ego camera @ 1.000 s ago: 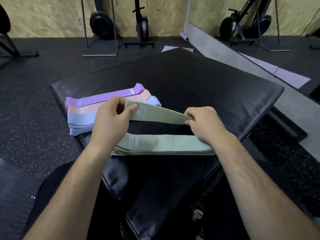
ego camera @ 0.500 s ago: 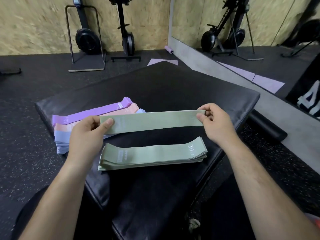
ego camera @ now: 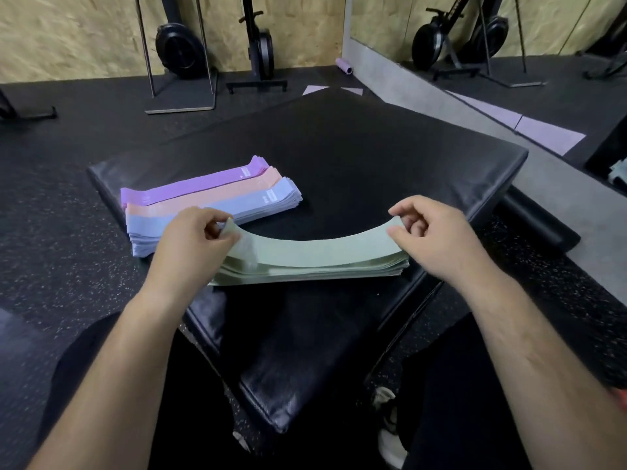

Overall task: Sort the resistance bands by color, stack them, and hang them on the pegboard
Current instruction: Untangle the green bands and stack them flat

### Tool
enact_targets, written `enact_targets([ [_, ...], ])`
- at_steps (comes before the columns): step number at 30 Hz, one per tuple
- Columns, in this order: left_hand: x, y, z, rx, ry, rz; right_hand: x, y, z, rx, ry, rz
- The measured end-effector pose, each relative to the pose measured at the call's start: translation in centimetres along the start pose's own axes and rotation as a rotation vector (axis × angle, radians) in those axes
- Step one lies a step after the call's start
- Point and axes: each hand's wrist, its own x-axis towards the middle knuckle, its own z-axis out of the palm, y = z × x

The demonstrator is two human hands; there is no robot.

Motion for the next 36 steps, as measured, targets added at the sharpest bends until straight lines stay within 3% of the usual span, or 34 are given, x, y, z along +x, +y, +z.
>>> enact_targets([
  [8, -0.2, -1.0, 0.3, 0.268, -0.092, 0.036, 0.2, 0.5, 0.8, -0.331, -0.168, -0.044],
  [11, -0.1, -0.6, 0.0, 0.377, -0.102, 0.135, 0.2, 0.4, 0.7, -0.408, -0.185, -0.052],
  [15, 1.2, 2.2, -0.1, 0.431, -0.362, 0.315, 0.6, -1.1, 0.6, -0.526, -0.153, -0.189],
  [18, 2.2, 4.0, 1.3, 0.567, -0.683, 0.339, 1.7, -3.3, 1.8, -0.624, -0.440, -0.223],
  [22, 3.4, 4.4, 3.2, 0.765, -0.918, 0.296, 3.1, -4.2, 3.6, -0.693, -0.785, -0.028],
  [29, 4.4, 3.5, 3.2, 0.772, -0.915, 0.399, 4.2, -3.7, 3.8, -0.807, -0.796, -0.138],
  [36, 4.5, 3.1, 3.1, 0.740, -0.895, 0.382, 4.2, -3.9, 3.8, -0.850, -0.832, -0.131],
])
